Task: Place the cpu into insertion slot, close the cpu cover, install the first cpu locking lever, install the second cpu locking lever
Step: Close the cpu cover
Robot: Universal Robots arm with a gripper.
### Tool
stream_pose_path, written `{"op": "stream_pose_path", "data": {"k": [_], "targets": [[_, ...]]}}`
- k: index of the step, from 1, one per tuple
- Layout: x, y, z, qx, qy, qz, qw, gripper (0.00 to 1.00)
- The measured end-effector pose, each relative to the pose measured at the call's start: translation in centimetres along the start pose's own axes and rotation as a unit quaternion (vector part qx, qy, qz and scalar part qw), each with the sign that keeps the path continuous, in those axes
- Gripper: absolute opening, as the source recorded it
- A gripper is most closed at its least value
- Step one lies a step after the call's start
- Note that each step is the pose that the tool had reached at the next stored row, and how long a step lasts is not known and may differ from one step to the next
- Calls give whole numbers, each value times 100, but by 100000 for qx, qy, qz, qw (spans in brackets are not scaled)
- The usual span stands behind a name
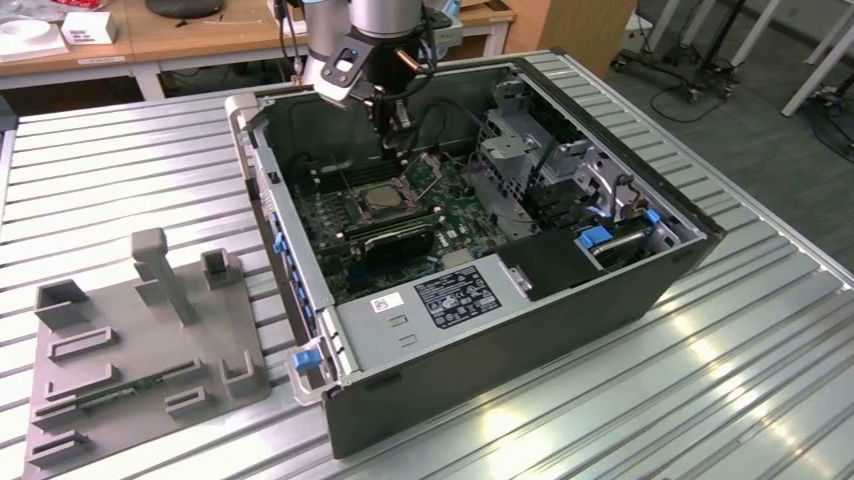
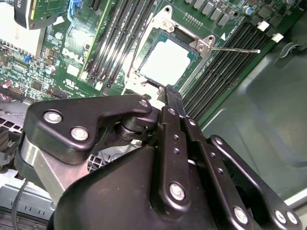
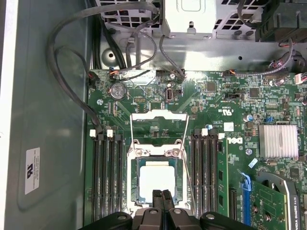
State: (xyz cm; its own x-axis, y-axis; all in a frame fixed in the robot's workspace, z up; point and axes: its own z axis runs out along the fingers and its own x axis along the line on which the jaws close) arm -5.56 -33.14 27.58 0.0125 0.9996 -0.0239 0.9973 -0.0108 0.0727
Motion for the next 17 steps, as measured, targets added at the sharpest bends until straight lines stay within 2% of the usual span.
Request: {"op": "stream_pose_path", "data": {"k": [11,17], "targets": [[1,89,7,-1,4,2,100000,11],[1,97,7,-2,2,3,100000,11]]}}
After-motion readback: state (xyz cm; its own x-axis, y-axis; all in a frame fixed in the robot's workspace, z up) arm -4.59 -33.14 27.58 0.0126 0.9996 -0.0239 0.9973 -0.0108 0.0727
